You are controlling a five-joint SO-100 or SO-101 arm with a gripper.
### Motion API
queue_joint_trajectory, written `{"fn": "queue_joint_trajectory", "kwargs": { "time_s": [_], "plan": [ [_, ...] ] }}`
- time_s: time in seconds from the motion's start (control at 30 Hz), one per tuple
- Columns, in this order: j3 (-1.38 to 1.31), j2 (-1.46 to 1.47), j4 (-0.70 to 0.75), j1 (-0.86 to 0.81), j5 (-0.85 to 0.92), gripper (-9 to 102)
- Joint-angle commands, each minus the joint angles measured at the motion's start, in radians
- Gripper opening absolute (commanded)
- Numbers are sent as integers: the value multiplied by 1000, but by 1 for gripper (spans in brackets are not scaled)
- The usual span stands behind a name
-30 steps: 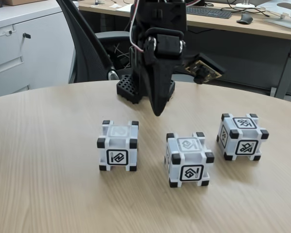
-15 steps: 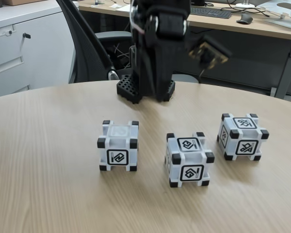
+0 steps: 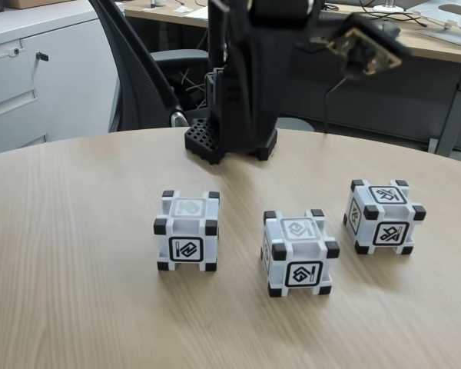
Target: Stack cubes from left to right.
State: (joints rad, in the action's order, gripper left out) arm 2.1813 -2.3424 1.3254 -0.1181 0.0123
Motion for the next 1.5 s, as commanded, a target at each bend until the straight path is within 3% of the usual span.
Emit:
{"fn": "queue_joint_trajectory", "kwargs": {
  "time_s": [0.0,0.23,0.43,0.87,1.23,1.47],
  "plan": [
    [-64,66,0,-26,-5,0],
    [-54,218,18,-46,-23,0],
    [-64,232,173,-46,-67,0],
    [-57,215,181,-18,-144,0],
    [-52,213,181,359,-281,1],
    [-61,229,181,511,-353,21]
  ]
}}
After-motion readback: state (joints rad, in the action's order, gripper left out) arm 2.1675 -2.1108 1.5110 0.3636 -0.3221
